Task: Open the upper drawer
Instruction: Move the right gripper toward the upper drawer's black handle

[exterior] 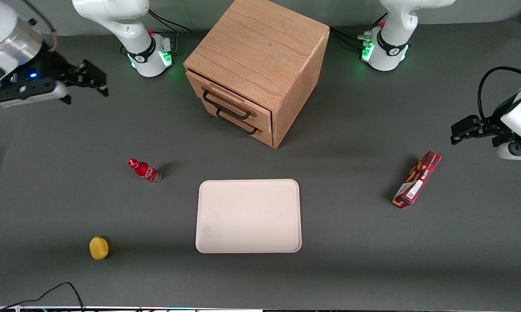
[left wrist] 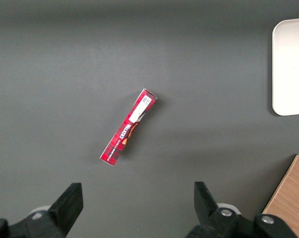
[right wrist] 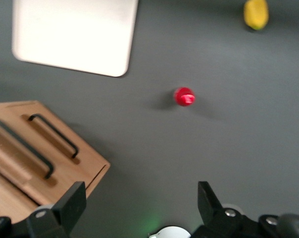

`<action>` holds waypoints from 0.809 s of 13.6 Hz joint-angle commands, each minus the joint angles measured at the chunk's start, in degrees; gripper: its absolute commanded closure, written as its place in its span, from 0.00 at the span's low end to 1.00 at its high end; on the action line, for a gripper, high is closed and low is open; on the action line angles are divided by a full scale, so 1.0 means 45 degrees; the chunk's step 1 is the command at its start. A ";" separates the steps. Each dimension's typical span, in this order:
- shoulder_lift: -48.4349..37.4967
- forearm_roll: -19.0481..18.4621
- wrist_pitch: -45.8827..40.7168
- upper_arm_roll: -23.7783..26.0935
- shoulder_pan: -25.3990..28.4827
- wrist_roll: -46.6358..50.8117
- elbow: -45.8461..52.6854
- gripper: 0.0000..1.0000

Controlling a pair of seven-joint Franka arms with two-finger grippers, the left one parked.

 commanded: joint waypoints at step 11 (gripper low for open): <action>0.3235 0.2873 0.0221 0.2309 0.0130 -0.6876 0.0613 0.00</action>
